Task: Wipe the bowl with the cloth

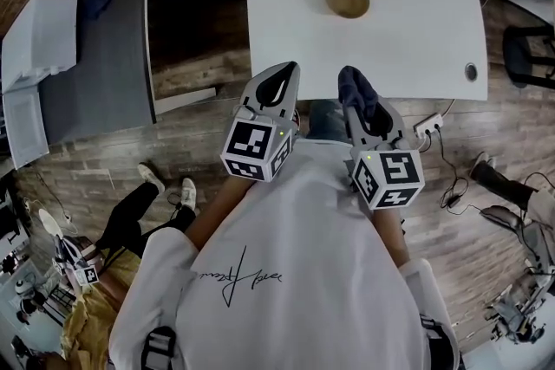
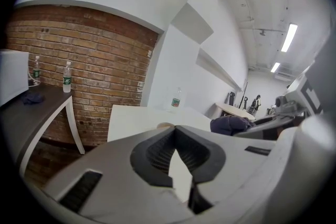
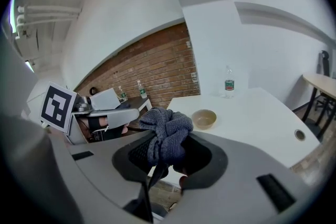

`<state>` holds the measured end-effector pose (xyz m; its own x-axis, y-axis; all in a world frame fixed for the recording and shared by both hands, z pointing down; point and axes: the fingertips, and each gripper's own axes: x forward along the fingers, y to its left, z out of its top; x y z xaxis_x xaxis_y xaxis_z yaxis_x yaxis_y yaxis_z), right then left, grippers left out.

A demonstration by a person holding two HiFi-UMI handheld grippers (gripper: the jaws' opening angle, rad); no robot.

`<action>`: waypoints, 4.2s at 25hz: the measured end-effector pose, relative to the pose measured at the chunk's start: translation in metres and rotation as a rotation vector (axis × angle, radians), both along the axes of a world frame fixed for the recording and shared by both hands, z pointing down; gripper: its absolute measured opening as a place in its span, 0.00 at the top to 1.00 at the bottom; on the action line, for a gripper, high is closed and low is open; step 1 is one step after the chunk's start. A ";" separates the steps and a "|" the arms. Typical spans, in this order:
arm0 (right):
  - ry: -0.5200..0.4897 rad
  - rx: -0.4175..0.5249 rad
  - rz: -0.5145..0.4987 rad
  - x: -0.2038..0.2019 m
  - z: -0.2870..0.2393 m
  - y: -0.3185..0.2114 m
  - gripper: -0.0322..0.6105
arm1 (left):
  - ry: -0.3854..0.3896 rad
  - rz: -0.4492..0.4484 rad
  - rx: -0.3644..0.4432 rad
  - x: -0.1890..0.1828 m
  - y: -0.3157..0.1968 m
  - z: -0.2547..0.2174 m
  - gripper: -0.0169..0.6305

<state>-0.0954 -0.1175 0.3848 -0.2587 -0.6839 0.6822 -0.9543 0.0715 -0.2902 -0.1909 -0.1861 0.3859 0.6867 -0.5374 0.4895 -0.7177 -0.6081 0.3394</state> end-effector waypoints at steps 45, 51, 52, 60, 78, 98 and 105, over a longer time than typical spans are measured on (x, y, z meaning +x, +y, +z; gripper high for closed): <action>-0.072 0.079 -0.252 0.271 0.027 0.082 0.79 | -0.084 -0.279 -0.006 0.220 0.111 0.034 0.92; -0.051 0.068 -0.247 0.261 0.034 0.091 0.79 | -0.119 -0.295 -0.021 0.204 0.123 0.039 0.92; -0.050 0.065 -0.249 0.260 0.036 0.092 0.79 | -0.118 -0.295 -0.023 0.202 0.124 0.040 0.92; -0.054 0.017 -0.227 0.260 0.057 0.096 0.79 | -0.136 -0.288 -0.066 0.195 0.131 0.063 0.92; -0.007 0.002 -0.243 0.194 0.040 0.112 0.79 | -0.118 -0.224 -0.137 0.145 0.144 0.060 0.84; 0.001 -0.033 -0.256 0.190 0.044 0.115 0.79 | -0.132 -0.167 -0.175 0.164 0.144 0.073 0.82; -0.002 -0.045 -0.262 0.193 0.050 0.117 0.79 | -0.131 -0.132 -0.190 0.175 0.148 0.082 0.85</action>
<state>0.0975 -0.0004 0.4346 -0.4248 -0.5626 0.7093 -0.9041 0.3033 -0.3009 -0.0159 -0.0377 0.4676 0.5409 -0.5083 0.6701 -0.8319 -0.4406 0.3373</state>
